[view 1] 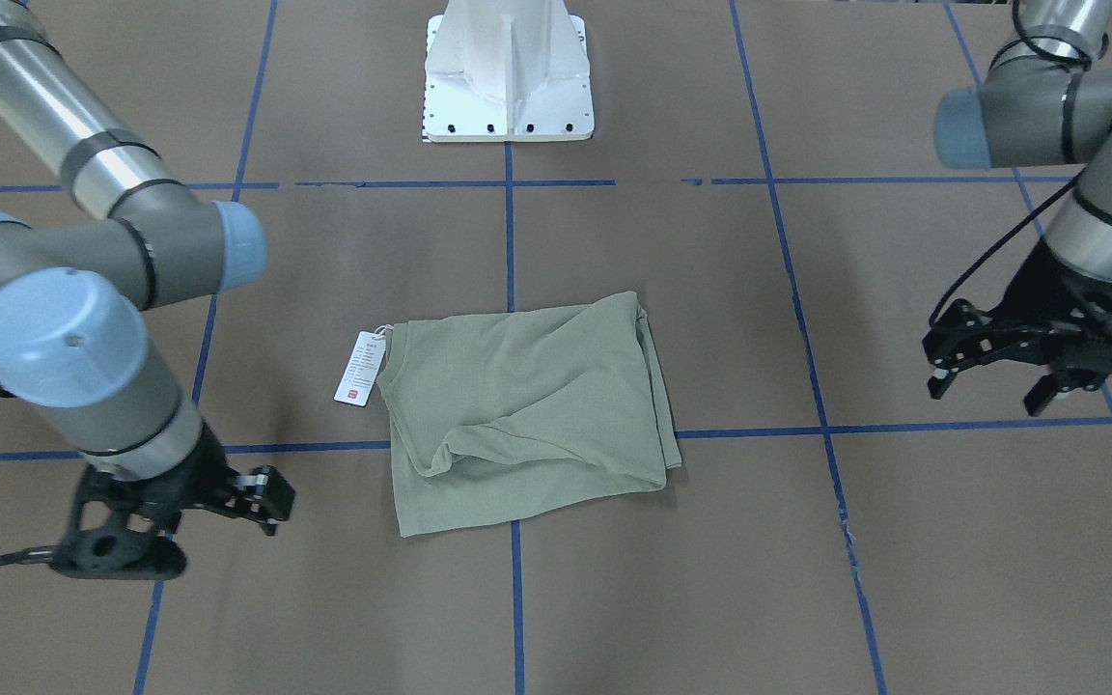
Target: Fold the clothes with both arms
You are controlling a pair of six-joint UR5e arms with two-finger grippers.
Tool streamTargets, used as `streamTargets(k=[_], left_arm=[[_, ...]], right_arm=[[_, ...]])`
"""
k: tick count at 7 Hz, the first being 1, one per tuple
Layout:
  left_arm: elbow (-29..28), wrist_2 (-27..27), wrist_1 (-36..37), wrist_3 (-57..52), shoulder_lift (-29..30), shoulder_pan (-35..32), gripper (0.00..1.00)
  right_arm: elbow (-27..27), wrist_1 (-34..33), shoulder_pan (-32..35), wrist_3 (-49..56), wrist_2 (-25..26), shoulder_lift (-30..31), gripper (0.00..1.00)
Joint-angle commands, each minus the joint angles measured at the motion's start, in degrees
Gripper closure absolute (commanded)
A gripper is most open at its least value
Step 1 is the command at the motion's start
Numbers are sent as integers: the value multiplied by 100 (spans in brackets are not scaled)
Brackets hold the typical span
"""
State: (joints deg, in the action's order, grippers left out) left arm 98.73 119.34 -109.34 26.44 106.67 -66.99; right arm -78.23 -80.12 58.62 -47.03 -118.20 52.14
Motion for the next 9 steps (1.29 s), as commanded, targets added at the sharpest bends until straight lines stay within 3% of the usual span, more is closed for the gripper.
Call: streamTargets(k=[1, 3, 4, 6, 8, 9], left_arm=[[173, 168, 341, -2275, -760, -979, 0], [190, 221, 1357, -3391, -780, -1621, 0], [164, 221, 1650, -4017, -806, -1876, 0], [42, 667, 1495, -3954, -1174, -2143, 0], [-257, 643, 1319, -3997, -1533, -2204, 0], [-519, 652, 1371, -3997, -1544, -2300, 0]], right_arm=[[-1104, -318, 1365, 1934, -1025, 1567, 0], [-1457, -1562, 2211, 4592, -1100, 2394, 0], [-1554, -1838, 2624, 5458, -1074, 2702, 0], [-1572, -1517, 2892, 5468, -1206, 3337, 0], [-1502, -1506, 3031, 5442, -1083, 3697, 0], [-1537, -1506, 3241, 5432, -1265, 3986, 0]])
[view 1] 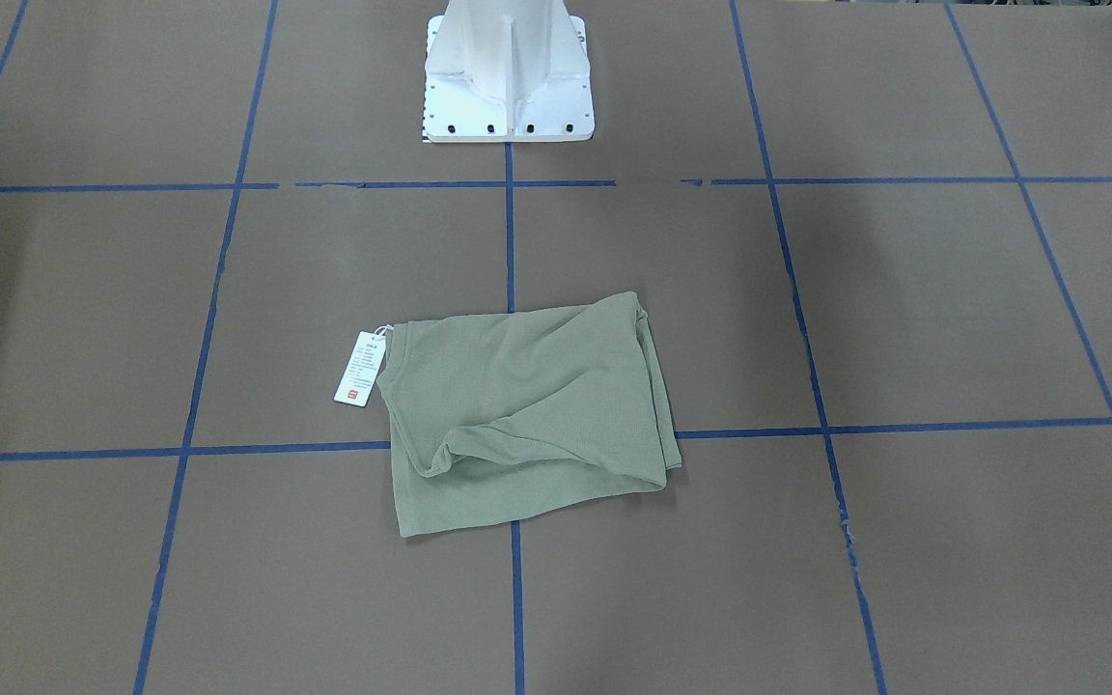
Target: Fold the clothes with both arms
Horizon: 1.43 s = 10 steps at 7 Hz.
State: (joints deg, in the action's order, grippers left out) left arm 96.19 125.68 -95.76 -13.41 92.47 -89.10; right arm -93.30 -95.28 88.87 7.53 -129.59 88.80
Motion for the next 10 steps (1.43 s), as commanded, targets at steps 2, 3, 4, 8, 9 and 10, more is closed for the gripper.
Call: streamTargets(k=[2, 3, 4, 8, 9, 10], left_arm=[[-408, 62, 241, -30, -238, -125, 0], [-443, 71, 234, -22, -265, -116, 0], [-443, 79, 225, 13, -247, -116, 0], [-514, 501, 207, 40, -256, -108, 0], [-505, 510, 207, 40, -256, -116, 0], [-488, 510, 207, 40, -265, -116, 0]], right_arm=[[5, 36, 429, -15, -723, 603, 0], [31, 36, 464, -15, -716, 673, 0], [23, 44, 473, -15, -716, 709, 0], [58, 71, 500, -23, -716, 771, 0], [23, 71, 500, -50, -716, 762, 0], [-90, 97, 500, -346, -699, 692, 0]])
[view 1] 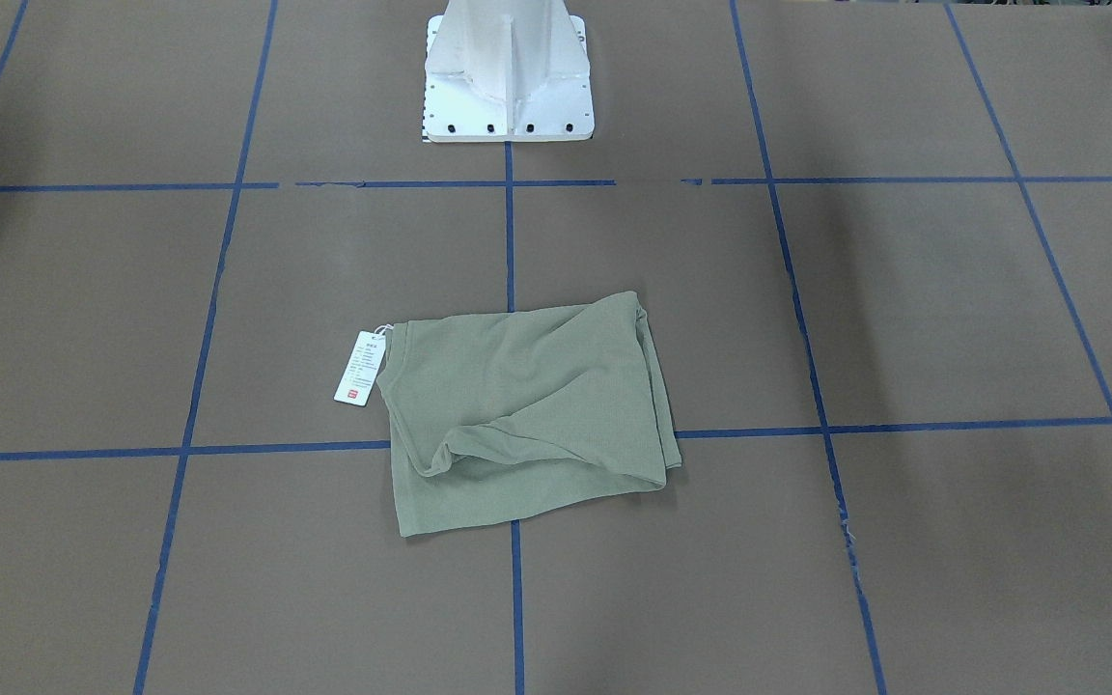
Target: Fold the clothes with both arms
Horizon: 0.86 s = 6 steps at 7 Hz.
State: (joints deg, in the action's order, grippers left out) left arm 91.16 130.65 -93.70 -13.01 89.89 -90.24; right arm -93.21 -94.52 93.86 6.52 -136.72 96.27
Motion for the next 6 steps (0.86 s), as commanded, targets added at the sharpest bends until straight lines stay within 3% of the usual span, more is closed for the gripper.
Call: streamTargets(k=[1, 2, 6], left_arm=[[16, 13, 1, 0, -15, -3, 0], [25, 13, 1, 0, -15, -3, 0], [42, 30, -8, 419, -7, 6, 0]], right_arm=[[-196, 361, -8, -805, 49, -64, 0], [-171, 825, -26, -1080, 58, -38, 0], [-136, 935, -219, -1223, 243, -21, 0]])
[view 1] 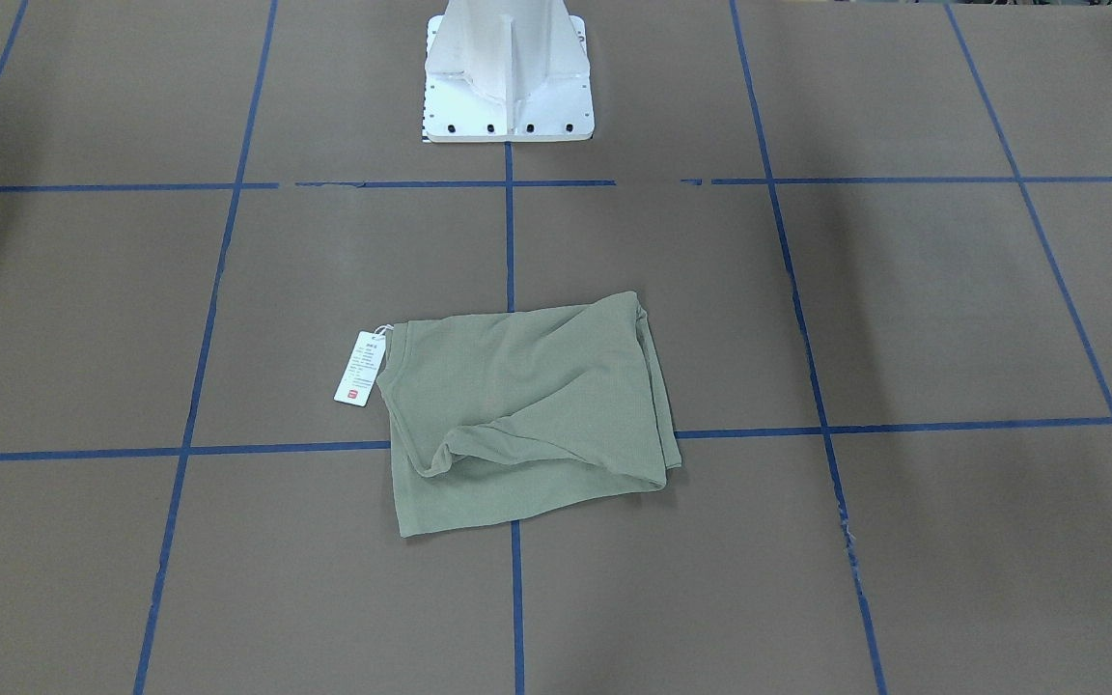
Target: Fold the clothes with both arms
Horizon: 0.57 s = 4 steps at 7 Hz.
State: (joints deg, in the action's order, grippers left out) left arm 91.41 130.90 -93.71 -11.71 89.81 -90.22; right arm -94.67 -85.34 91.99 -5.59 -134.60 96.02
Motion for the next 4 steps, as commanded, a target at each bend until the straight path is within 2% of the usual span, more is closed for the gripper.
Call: streamTargets(k=[1, 4], left_arm=[[17, 14, 10, 353, 1, 4, 0], [9, 101, 2, 889, 1, 4, 0]], right_arm=[[19, 17, -32, -21, 30, 4, 0], [10, 26, -32, -12, 30, 4, 0]])
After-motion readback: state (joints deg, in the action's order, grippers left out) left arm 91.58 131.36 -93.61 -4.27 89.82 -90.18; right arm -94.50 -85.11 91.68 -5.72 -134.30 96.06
